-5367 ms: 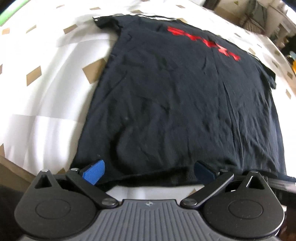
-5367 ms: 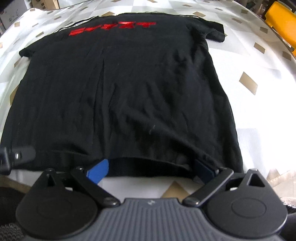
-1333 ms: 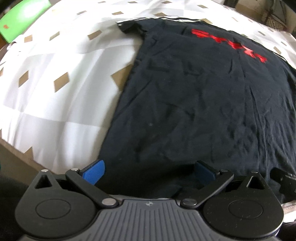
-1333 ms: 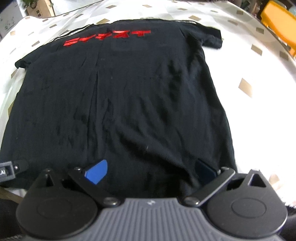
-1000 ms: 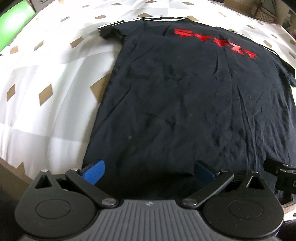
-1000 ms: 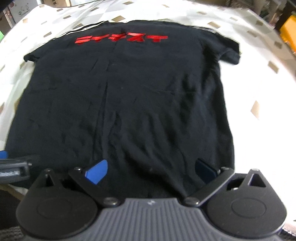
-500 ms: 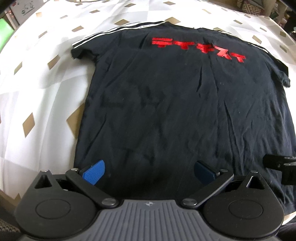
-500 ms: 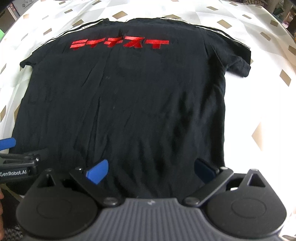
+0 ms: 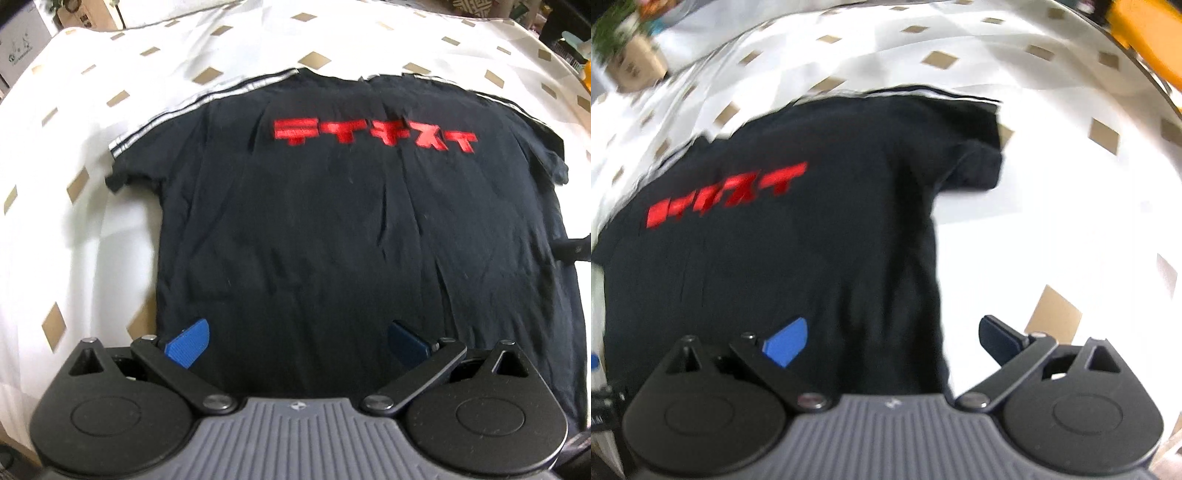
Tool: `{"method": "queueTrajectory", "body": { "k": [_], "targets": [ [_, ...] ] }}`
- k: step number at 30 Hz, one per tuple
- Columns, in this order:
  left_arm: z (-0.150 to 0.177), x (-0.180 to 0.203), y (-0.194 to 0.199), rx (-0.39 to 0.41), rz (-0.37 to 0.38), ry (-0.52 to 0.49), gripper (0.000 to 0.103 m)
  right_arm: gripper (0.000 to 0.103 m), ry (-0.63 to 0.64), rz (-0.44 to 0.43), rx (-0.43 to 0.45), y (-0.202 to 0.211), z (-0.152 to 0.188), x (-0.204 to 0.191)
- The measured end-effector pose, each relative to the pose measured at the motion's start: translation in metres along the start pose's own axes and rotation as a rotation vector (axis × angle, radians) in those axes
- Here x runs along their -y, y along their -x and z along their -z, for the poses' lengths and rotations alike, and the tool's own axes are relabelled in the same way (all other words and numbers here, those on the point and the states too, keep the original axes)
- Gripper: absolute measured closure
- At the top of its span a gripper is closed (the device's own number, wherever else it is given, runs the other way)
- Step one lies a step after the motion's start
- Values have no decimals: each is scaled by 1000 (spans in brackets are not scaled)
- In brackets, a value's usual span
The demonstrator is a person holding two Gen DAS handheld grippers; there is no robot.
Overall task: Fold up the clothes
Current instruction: 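Move the right tool to the striped sleeve nearest it and close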
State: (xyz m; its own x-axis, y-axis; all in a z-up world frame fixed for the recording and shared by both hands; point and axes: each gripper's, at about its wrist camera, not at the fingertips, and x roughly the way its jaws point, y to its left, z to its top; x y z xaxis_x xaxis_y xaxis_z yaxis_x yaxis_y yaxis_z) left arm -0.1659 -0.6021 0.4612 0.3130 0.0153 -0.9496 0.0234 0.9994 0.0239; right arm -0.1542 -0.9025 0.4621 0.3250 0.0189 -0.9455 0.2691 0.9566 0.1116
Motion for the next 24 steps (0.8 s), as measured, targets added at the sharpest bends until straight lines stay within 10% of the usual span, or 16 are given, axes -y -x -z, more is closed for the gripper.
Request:
{"method": "queueTrajectory", "body": {
  "k": [24],
  "targets": [
    [-47,12,-26,-46,100,80,0,6,-268,-53,128,-25,-60,40]
  ]
}}
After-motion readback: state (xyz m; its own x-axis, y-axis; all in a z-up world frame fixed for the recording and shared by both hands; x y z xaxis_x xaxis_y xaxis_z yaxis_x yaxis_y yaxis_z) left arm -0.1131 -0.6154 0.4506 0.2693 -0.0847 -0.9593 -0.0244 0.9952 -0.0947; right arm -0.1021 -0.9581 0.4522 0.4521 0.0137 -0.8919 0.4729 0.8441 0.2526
